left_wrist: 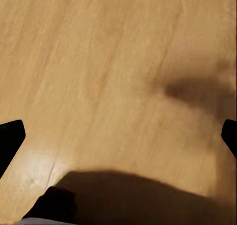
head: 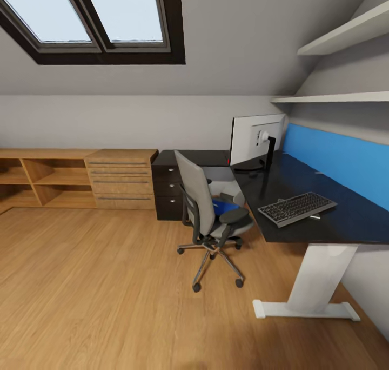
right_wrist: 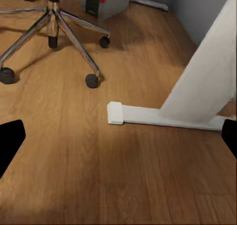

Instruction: In the bedroom, organize the workspace by keeping the computer under the desk, ensuring the monitor is on the desk, placing the keyboard on the desk next to the monitor, placing the mouse on the desk next to the keyboard, moving the folder from the swivel chair onto the desk next to the mouse, stacking the notebook on top of the folder with the pen on top of the notebook, and positioning the swivel chair next to the desk.

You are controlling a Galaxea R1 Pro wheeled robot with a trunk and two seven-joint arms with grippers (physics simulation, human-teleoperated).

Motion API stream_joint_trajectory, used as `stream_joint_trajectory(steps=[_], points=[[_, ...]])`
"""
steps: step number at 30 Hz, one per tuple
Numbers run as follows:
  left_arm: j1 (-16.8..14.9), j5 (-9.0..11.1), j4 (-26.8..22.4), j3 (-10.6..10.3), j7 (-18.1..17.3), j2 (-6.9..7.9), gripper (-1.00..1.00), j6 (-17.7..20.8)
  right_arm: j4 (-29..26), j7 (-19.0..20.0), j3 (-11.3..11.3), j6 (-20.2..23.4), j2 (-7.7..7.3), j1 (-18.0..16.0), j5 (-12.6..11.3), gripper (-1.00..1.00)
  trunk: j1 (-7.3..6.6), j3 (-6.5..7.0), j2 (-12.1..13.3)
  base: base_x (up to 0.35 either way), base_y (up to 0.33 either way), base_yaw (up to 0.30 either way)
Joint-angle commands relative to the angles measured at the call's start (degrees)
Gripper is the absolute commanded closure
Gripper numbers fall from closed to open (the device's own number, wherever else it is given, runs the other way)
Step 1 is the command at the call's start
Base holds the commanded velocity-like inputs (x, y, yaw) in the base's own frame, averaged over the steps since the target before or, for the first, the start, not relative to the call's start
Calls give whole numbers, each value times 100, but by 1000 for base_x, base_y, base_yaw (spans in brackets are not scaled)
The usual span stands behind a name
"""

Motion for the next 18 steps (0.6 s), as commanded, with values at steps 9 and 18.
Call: stream_joint_trajectory(steps=[9, 18], points=[[-2441, -1002, -1051, -282, 247, -328, -100, 1607, 44, 881, -6, 3863, 750, -3069, -386, -100, 198, -168, -365, 0, 0, 0], [-3958, -738, -131, -277, 554, -328, -100, 2757, 909, 916, -28, 4107, 784, -4511, -652, -100, 395, -330, -726, 0, 0, 0]])
